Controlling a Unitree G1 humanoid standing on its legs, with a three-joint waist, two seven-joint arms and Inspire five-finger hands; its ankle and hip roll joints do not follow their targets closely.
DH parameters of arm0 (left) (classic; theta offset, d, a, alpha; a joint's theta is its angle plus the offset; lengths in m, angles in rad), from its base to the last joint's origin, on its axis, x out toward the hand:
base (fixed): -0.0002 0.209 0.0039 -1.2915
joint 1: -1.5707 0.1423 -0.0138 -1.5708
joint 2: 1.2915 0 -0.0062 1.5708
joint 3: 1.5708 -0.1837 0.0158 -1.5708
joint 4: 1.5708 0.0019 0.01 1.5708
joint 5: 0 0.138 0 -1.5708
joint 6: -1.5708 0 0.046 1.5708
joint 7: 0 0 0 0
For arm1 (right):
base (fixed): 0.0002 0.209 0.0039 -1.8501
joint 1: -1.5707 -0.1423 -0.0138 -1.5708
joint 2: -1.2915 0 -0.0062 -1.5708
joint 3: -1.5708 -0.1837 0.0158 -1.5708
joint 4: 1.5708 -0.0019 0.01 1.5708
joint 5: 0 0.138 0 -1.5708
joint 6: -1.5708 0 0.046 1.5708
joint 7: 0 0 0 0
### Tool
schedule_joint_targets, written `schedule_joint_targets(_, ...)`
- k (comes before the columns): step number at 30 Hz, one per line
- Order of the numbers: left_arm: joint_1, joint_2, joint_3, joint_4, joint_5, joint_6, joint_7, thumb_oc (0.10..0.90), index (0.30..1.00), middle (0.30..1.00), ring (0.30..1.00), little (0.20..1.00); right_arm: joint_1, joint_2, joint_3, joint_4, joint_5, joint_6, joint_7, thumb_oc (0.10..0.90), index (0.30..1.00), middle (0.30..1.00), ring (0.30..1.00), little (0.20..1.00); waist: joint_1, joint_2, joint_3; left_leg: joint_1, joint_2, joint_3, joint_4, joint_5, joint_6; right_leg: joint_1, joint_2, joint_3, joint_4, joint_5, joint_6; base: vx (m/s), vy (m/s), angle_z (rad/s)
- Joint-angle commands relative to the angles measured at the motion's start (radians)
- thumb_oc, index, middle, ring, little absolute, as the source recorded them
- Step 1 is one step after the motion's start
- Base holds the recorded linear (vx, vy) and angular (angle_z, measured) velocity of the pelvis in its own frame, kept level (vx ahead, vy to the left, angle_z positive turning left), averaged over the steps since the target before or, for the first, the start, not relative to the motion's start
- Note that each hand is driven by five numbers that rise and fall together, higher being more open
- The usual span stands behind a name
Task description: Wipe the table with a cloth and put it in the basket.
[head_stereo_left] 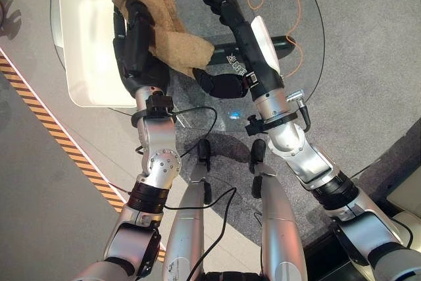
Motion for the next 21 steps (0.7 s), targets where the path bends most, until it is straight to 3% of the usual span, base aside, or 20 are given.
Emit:
schedule_joint_targets(1, -0.134, 0.05, 0.071, -0.184, 0.155, -0.141, -0.03, 0.1, 0.3, 0.3, 0.3, 0.2, -0.142, 0.071, -0.07, -0.187, -0.056, -0.12, -0.058, 0.8, 0.9, 0.9, 0.9, 0.9, 0.012, -0.007, -0.029, 0.03, -0.075, 0.029, -0.003, -0.058, 0.013, 0.063, 0.055, -0.053, -0.054, -0.05, 0.01, 0.0, 0.0, 0.0)
schedule_joint_targets(13, -0.09, 0.061, 0.129, -0.142, 0.196, -0.218, 0.042, 0.1, 0.3, 0.3, 0.3, 0.2, -0.061, 0.054, -0.132, -0.146, -0.107, -0.145, -0.152, 0.8, 0.9, 0.9, 0.9, 0.9, 0.002, -0.005, -0.029, 0.037, -0.072, 0.028, 0.003, -0.071, 0.01, 0.067, 0.054, -0.046, -0.042, -0.07, 0.009, 0.0, 0.0, 0.0)
schedule_joint_targets(21, -0.073, 0.083, 0.174, -0.073, 0.231, -0.271, 0.082, 0.1, 0.3, 0.3, 0.3, 0.2, -0.009, 0.028, -0.188, -0.068, -0.146, -0.163, -0.297, 0.8, 0.9, 0.9, 0.9, 0.9, -0.008, -0.003, -0.029, 0.035, -0.069, 0.03, 0.005, -0.074, 0.01, 0.061, 0.055, -0.039, -0.033, -0.073, 0.01, 0.01, 0.01, 0.0)
